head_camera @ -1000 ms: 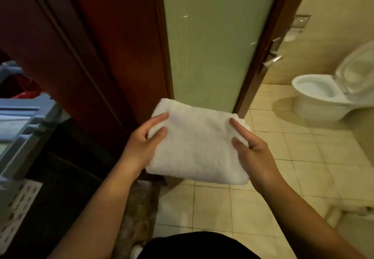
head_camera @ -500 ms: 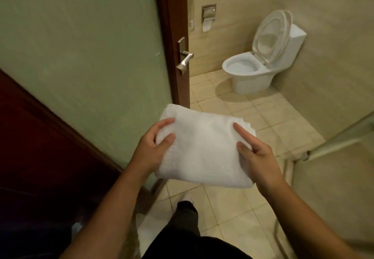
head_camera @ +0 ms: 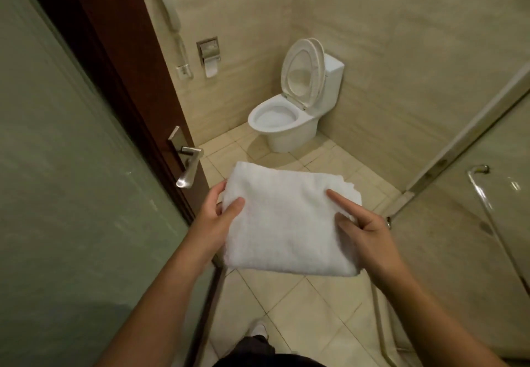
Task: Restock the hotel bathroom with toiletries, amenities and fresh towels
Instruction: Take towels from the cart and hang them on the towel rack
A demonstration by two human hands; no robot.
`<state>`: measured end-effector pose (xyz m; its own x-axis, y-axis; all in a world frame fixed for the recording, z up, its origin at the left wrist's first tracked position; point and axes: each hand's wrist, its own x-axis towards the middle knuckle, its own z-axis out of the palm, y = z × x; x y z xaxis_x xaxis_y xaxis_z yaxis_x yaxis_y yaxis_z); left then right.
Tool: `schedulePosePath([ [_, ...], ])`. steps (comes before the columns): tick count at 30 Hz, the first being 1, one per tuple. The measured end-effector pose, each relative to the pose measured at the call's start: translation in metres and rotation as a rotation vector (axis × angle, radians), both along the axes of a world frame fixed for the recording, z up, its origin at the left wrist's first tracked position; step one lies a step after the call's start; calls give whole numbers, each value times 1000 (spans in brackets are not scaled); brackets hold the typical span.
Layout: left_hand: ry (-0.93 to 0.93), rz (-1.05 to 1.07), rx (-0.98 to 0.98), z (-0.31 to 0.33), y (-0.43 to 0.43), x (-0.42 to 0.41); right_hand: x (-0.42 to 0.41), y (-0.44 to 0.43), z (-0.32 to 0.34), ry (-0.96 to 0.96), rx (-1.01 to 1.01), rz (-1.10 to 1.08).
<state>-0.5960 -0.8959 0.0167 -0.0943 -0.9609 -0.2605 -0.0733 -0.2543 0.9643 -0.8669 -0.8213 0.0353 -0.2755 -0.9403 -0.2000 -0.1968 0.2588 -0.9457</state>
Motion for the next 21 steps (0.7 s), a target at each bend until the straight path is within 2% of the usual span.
schedulePosePath([
  [8, 29, -146, -5, -1, -84, -9, -3, -60, -12, -10, 20, -120],
  [14, -28, -229, 7, -2, -121, -15, -7, -96, -26, -28, 36, -138],
  [18, 4, -211, 27, -2, -147, -31, -14, -123, -32, -88, 62, -190],
  [21, -46, -198, -12, 0, -170, -50, -28, -147, -40, -109, 62, -209],
])
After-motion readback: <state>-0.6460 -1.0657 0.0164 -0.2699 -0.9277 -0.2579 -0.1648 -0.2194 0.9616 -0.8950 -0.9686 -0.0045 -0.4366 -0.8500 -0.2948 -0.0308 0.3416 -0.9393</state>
